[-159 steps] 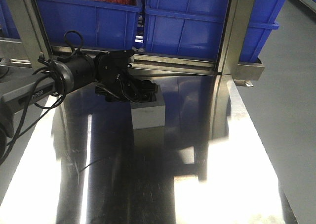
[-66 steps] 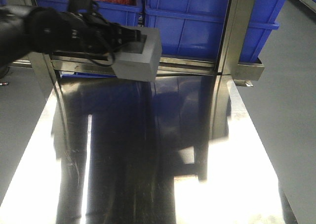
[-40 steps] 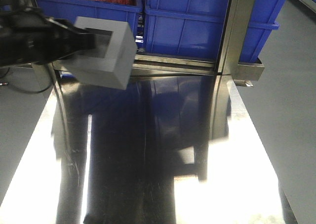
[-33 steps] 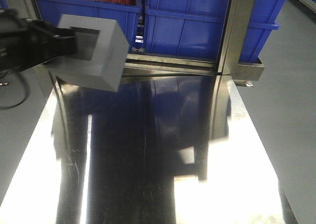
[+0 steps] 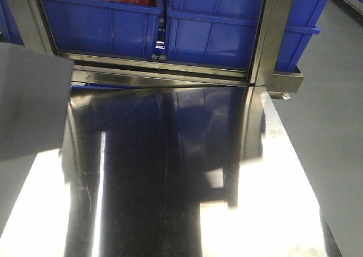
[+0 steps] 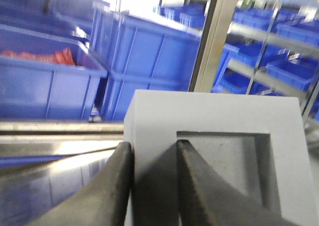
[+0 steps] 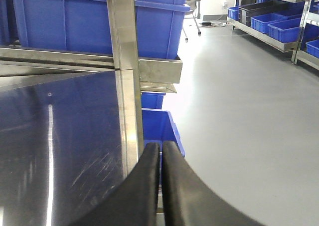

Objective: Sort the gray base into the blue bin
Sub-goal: 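Lift the gray block with the left gripper and pull it toward the robot, then hold the gray block in the left gripper beside the robot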

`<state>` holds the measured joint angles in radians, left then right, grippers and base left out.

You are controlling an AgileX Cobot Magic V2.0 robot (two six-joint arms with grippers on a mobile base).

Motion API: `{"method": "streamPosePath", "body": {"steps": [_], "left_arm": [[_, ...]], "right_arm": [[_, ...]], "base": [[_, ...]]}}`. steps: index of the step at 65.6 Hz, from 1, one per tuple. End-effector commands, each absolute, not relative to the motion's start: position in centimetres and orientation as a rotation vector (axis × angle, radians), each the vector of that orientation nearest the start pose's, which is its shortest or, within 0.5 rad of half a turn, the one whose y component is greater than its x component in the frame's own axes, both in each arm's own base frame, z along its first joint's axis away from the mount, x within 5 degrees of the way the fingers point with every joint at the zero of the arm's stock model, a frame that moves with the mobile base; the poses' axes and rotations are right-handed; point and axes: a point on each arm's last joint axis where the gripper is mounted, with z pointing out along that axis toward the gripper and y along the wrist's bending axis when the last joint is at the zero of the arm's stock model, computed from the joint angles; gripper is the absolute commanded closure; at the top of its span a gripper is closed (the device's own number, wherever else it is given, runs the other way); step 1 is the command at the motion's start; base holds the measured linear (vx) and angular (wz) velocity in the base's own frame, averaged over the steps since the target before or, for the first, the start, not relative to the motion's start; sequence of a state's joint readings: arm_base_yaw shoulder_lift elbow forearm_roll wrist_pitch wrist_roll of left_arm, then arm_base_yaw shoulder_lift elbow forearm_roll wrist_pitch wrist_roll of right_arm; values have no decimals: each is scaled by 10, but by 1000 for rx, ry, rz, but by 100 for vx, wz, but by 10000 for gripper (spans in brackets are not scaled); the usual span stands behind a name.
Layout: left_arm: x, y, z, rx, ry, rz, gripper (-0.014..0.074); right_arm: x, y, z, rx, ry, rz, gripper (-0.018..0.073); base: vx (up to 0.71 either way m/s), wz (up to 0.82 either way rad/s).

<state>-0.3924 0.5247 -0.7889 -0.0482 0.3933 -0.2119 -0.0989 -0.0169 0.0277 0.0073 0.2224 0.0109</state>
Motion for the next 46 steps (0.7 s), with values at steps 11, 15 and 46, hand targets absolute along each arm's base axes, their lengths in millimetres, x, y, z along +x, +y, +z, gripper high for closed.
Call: {"method": "streamPosePath", "body": {"steps": [11,15,46], "left_arm": [[50,-23,402,105,1431,-562,603],[47,-21,400,104,1421,-563,603],[45,-21,399,105,1424,-563,603]], "right_arm": [[57,-6,190,84,1659,-77,564],[57,-6,190,84,1659,-77,564],[57,-6,190,84,1659,-77,564]], "base": [[0,0],[0,0],[0,0]]}}
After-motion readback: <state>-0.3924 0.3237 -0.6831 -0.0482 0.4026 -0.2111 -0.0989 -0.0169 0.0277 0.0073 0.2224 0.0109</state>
